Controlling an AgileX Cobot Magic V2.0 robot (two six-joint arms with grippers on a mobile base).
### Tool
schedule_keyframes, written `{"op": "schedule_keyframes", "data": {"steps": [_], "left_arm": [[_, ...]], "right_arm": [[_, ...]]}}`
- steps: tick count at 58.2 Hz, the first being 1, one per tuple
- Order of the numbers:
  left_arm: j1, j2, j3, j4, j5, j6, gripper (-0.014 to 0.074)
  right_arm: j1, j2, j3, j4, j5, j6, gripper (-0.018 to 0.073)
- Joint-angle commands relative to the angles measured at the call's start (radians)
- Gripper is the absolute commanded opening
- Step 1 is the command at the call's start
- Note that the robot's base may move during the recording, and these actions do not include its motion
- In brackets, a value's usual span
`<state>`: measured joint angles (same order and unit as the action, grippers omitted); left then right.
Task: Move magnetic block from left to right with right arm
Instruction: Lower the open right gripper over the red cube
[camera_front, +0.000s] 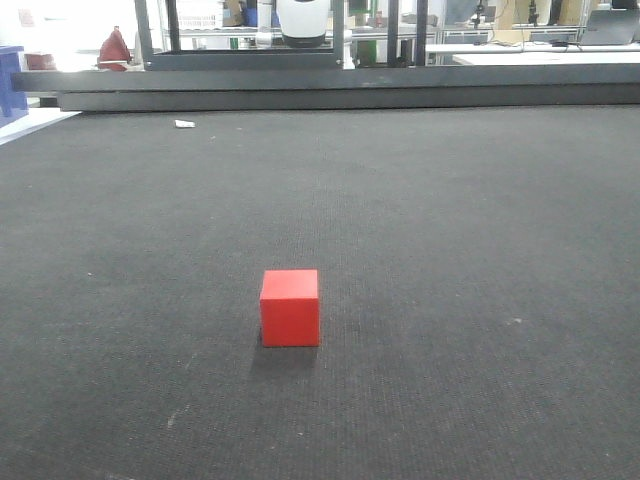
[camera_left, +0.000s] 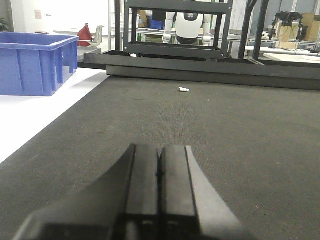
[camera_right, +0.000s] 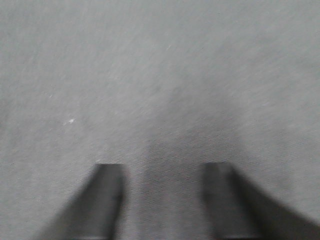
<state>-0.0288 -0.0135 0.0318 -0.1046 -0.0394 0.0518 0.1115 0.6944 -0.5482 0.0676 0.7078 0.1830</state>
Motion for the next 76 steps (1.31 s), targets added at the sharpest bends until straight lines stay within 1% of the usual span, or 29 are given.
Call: {"op": "schedule_keyframes", "data": {"steps": [1, 7, 12, 23, 36, 44, 49, 56, 65, 70, 76], "left_arm": [[0.000, -0.012, 0.008, -0.005, -0.086, 0.000, -0.0126], [0.000, -0.012, 0.008, -0.005, -0.086, 0.000, -0.0126], [0.000, -0.012, 0.008, -0.005, -0.086, 0.000, -0.0126], [0.000, -0.012, 0.008, -0.005, -0.086, 0.000, -0.0126], [0.000, -0.012, 0.008, -0.005, -0.086, 0.000, -0.0126], [0.000, -0.012, 0.008, -0.005, -0.086, 0.000, -0.0126], [0.000, -0.012, 0.008, -0.005, -0.086, 0.000, -0.0126], [0.000, -0.012, 0.008, -0.005, -0.086, 0.000, -0.0126], [0.000, -0.012, 0.008, -0.005, -0.086, 0.000, -0.0126], [0.000, -0.012, 0.008, -0.005, -0.086, 0.000, -0.0126], [0.000, -0.012, 0.008, -0.005, -0.086, 0.000, -0.0126]], "right_arm": [[0.049, 0.072, -0.070, -0.031, -0.056, 0.108, 0.0600], [0.118, 0.145, -0.112, -0.068, -0.043, 0.224, 0.0596], [0.201, 0.215, -0.161, -0.096, -0.017, 0.316, 0.0596], [0.351, 0.396, -0.297, -0.131, 0.097, 0.457, 0.0596], [0.484, 0.635, -0.493, -0.131, 0.190, 0.504, 0.0596], [0.544, 0.769, -0.621, -0.131, 0.246, 0.550, 0.0596], [0.579, 0.839, -0.697, -0.131, 0.289, 0.559, 0.0596], [0.615, 0.930, -0.801, -0.124, 0.325, 0.560, 0.0596], [0.650, 1.024, -0.906, -0.086, 0.336, 0.560, 0.0596], [0.662, 1.067, -0.941, -0.068, 0.336, 0.589, 0.0596], [0.677, 1.101, -0.966, -0.068, 0.336, 0.616, 0.0596]]}}
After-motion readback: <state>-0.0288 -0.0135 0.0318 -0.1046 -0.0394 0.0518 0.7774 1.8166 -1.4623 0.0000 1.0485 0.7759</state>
